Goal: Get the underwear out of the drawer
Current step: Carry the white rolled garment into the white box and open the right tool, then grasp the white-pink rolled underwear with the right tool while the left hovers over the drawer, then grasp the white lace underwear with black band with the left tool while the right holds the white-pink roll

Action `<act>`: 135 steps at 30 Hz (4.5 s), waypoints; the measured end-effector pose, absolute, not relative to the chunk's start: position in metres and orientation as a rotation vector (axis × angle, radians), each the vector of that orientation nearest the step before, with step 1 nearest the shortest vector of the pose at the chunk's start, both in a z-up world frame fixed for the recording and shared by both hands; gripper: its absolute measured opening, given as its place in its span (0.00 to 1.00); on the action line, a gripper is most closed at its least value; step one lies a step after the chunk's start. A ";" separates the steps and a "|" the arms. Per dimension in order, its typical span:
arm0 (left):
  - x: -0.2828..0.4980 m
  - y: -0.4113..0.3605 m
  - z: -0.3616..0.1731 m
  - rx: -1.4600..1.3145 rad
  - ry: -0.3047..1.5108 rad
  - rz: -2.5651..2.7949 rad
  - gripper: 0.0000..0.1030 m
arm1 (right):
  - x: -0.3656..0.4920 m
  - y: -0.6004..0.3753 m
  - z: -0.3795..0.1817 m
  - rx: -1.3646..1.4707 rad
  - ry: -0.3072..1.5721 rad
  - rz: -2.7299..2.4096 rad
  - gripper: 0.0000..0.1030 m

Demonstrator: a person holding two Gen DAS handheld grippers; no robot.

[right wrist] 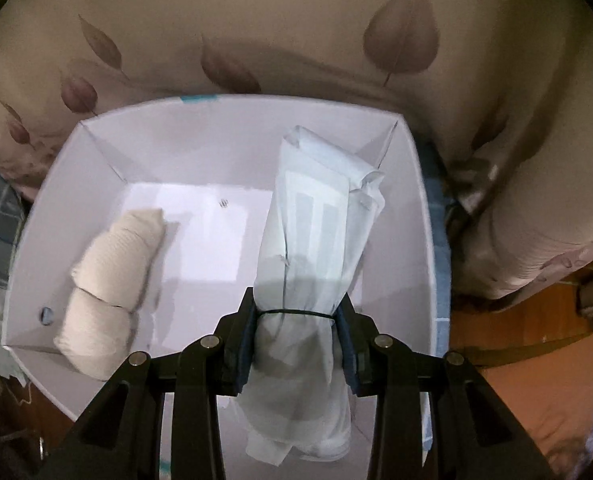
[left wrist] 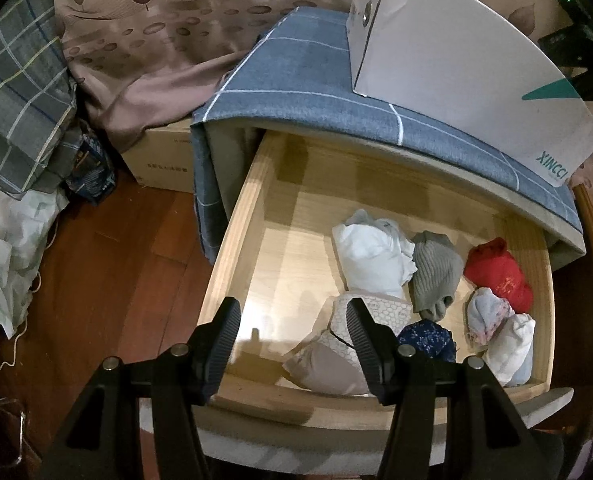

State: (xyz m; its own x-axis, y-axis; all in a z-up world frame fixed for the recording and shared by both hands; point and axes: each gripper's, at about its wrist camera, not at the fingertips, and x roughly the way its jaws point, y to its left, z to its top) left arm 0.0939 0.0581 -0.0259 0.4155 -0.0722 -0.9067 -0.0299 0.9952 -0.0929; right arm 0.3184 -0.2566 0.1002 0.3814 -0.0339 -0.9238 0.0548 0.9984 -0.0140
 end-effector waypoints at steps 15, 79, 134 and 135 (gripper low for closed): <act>0.096 0.057 -0.030 -0.122 1.153 -0.044 0.55 | 0.323 -0.252 0.090 0.056 1.211 -0.032 0.44; 0.105 0.039 -0.059 -0.062 1.337 -0.110 0.55 | 0.099 -0.252 -0.074 0.196 1.524 -0.006 0.44; 0.120 -0.004 -0.075 0.071 1.538 -0.274 0.47 | 0.082 -0.263 -0.071 0.339 1.521 0.033 0.44; 0.117 -0.004 -0.064 0.064 1.518 -0.281 0.47 | 0.083 -0.263 -0.070 0.334 1.521 0.032 0.44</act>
